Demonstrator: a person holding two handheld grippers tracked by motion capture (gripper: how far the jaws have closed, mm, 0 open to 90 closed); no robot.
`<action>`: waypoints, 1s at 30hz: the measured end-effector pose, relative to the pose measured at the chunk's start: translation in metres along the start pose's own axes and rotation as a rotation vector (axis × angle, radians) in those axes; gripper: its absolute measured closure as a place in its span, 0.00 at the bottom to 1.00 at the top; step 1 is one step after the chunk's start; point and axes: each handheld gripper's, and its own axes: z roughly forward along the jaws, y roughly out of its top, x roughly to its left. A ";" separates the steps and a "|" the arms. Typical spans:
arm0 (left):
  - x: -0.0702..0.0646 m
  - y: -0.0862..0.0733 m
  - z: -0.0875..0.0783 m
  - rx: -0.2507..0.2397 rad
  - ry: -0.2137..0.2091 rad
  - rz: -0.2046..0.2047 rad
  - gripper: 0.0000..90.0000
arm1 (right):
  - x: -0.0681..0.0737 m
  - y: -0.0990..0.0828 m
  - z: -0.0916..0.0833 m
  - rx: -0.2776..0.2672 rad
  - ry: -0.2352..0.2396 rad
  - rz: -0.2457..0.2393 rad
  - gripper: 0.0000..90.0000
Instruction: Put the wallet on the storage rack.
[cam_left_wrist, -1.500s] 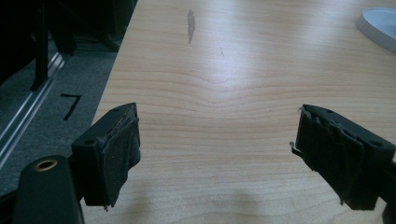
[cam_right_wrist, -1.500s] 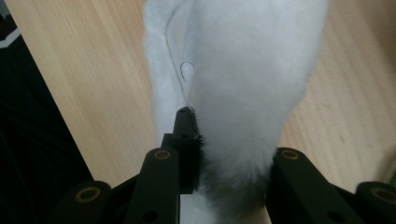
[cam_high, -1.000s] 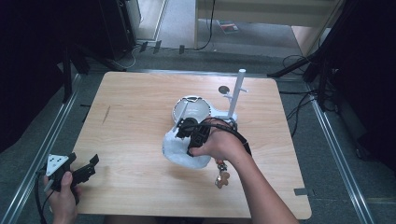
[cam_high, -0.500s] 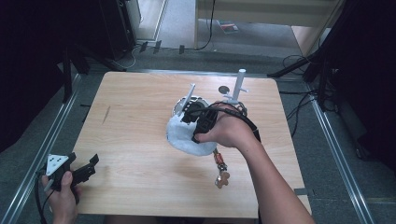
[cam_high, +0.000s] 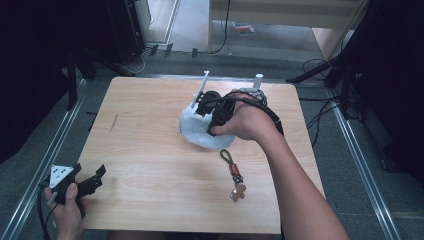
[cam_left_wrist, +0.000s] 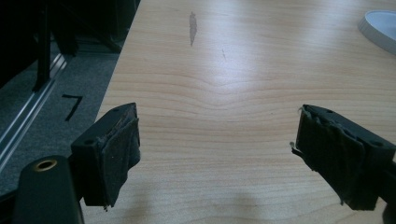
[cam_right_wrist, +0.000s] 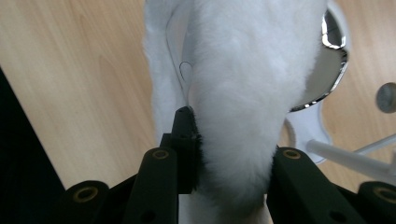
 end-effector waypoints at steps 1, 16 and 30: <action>0.000 0.000 0.000 -0.001 -0.001 -0.001 0.16 | -0.002 0.002 -0.001 0.003 -0.010 -0.006 0.81; 0.000 0.000 0.000 -0.002 -0.004 -0.003 0.16 | -0.029 0.022 0.022 -0.009 -0.101 -0.084 0.80; 0.001 0.000 0.000 -0.010 -0.009 -0.010 0.16 | -0.048 0.028 0.052 0.006 -0.144 -0.127 0.80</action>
